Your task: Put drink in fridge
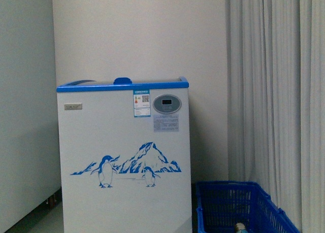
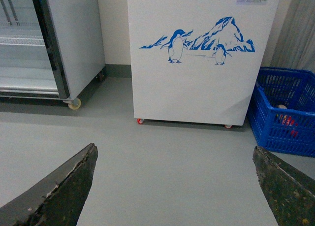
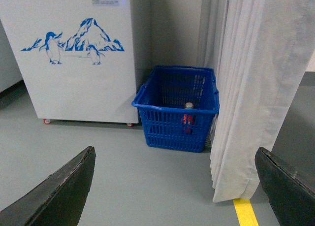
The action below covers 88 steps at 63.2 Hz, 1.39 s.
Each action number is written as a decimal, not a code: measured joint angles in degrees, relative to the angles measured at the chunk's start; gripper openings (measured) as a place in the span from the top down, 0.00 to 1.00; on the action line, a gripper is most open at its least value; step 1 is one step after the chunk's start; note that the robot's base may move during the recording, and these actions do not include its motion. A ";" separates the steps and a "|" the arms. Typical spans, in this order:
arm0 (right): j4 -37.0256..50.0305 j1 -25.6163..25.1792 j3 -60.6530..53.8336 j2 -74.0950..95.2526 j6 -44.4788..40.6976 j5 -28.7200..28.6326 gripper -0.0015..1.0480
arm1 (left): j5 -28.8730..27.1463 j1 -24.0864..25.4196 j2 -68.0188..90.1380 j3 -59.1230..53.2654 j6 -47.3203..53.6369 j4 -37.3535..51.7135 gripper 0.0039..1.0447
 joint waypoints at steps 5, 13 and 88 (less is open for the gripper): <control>0.00 0.00 0.00 0.00 0.00 0.00 0.07 | 0.00 0.00 0.00 0.00 0.00 0.00 0.08; 0.00 0.00 0.00 0.00 0.00 0.00 0.07 | 0.00 0.00 0.00 0.00 0.00 0.00 0.08; 0.00 0.00 0.00 0.00 0.00 0.00 0.07 | 0.02 0.00 0.00 0.00 0.00 0.00 0.08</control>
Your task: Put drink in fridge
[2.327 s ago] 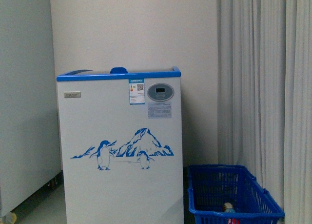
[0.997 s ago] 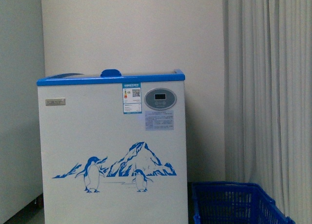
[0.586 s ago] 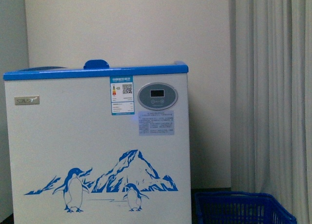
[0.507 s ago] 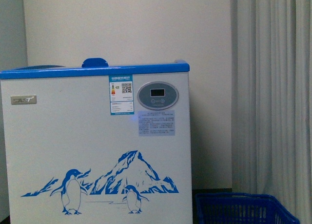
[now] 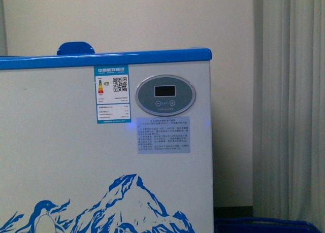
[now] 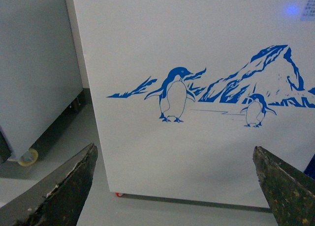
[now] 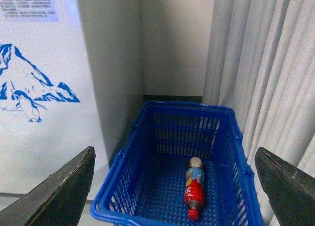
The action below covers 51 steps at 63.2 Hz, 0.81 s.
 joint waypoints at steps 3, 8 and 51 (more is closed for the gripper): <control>0.00 0.00 0.00 0.00 0.00 0.02 0.07 | -0.02 0.00 0.00 0.00 0.00 0.00 0.08; 0.00 0.00 0.00 0.00 0.00 0.00 0.07 | -0.02 0.00 0.00 0.00 0.00 0.00 0.08; -6.99 -0.72 10.64 31.32 5.33 7.52 0.07 | 0.00 0.00 0.02 0.00 0.00 0.00 0.08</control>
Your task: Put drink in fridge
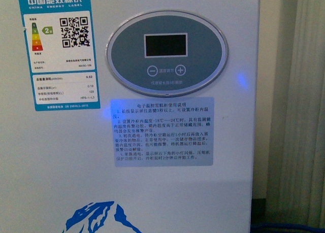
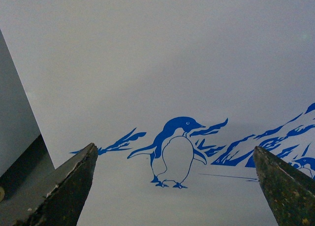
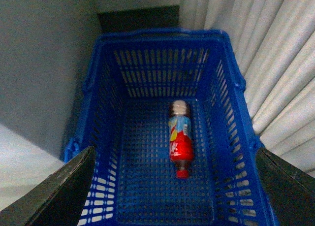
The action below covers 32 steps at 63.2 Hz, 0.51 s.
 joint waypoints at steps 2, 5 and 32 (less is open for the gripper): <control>4.66 -0.26 2.16 8.98 0.04 0.22 0.07 | -0.02 0.00 -0.02 0.00 -0.02 0.00 0.08; 11.08 -0.50 5.92 22.05 -0.35 0.72 0.07 | 0.00 0.00 -0.02 0.00 0.00 0.00 0.08; 23.43 -4.79 39.80 93.77 -1.57 5.05 0.07 | 0.00 0.00 -0.02 0.00 0.00 0.00 0.08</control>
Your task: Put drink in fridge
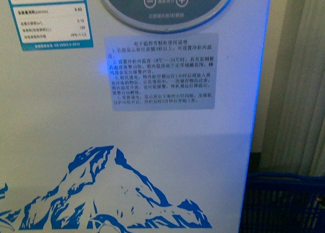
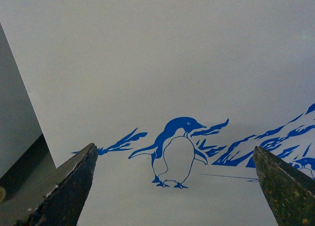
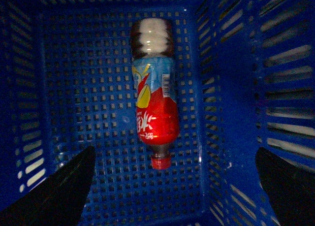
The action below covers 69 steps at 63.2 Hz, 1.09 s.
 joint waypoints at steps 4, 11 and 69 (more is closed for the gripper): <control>0.81 -0.39 1.97 3.89 -0.02 -0.26 0.07 | 0.00 0.00 0.00 0.00 0.00 0.00 0.08; 1.90 -1.27 5.14 10.47 -0.04 -0.55 0.07 | 0.00 0.00 0.00 0.00 0.00 0.00 0.08; -6.93 -3.45 41.88 46.12 2.97 -4.00 0.07 | 0.00 0.00 0.00 0.00 0.00 0.00 0.08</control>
